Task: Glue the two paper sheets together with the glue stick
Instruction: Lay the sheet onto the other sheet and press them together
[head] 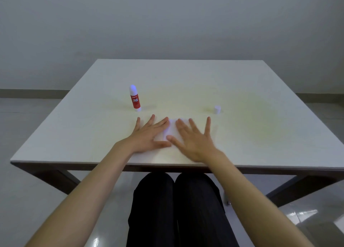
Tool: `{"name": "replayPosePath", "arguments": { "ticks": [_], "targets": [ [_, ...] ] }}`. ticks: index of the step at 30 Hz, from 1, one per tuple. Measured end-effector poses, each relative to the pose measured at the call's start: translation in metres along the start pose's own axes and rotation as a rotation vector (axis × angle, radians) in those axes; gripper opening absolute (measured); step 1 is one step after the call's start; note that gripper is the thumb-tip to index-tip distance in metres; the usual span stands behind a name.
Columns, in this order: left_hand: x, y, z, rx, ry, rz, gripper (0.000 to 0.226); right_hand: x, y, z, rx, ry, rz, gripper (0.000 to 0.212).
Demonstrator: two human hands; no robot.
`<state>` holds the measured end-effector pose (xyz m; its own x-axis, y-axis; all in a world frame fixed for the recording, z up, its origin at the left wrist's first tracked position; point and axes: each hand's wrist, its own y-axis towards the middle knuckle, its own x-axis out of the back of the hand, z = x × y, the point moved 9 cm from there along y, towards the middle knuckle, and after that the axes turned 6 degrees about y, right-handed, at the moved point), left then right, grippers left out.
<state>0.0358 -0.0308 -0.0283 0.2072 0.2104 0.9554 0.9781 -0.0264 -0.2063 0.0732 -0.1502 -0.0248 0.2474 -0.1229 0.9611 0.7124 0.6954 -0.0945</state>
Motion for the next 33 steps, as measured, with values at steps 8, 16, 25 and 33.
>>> {"name": "replayPosePath", "arguments": {
  "ticks": [8,16,25,33],
  "targets": [
    [-0.003,0.001,0.001,-0.014,-0.012,0.013,0.085,-0.007,-0.008,0.03,0.193,-0.068,-0.001,0.097],
    [-0.003,-0.001,0.0,-0.017,0.013,0.028,0.084,0.0,-0.002,0.029,0.091,-0.063,-0.018,0.095],
    [-0.005,-0.002,0.0,-0.024,0.037,0.066,0.085,0.003,-0.005,0.001,0.053,-0.087,0.039,0.083],
    [-0.007,0.0,0.002,-0.012,0.041,0.08,0.087,-0.009,-0.05,0.013,0.186,-0.032,0.014,0.086]
  ]
}}
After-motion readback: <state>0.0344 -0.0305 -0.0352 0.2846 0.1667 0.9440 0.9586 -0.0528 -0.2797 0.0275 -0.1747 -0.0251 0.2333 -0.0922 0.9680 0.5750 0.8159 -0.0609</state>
